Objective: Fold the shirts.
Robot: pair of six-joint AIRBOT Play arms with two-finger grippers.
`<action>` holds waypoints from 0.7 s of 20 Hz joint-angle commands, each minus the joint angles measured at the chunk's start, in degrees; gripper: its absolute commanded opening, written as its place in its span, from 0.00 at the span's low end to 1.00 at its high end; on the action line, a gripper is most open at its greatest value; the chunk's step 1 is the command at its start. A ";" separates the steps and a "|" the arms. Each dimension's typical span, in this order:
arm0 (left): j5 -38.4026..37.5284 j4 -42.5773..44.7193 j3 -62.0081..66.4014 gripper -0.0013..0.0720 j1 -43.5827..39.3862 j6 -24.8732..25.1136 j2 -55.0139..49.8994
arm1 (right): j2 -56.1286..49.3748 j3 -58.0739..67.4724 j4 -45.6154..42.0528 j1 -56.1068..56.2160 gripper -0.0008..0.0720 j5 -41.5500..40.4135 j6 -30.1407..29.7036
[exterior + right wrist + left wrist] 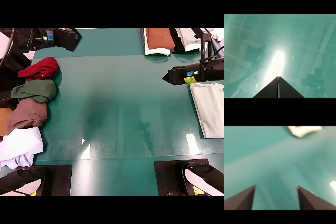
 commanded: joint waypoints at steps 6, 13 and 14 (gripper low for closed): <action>-0.48 14.69 0.00 0.87 20.41 -9.16 -19.08 | 0.02 0.04 0.02 0.04 0.04 0.13 0.02; 8.79 12.83 0.00 0.87 27.28 -9.09 -32.54 | 0.02 0.04 0.04 0.04 0.04 0.22 0.04; 10.12 12.87 0.02 0.87 27.28 -9.07 -33.35 | 0.02 0.04 0.07 0.04 0.04 0.35 0.02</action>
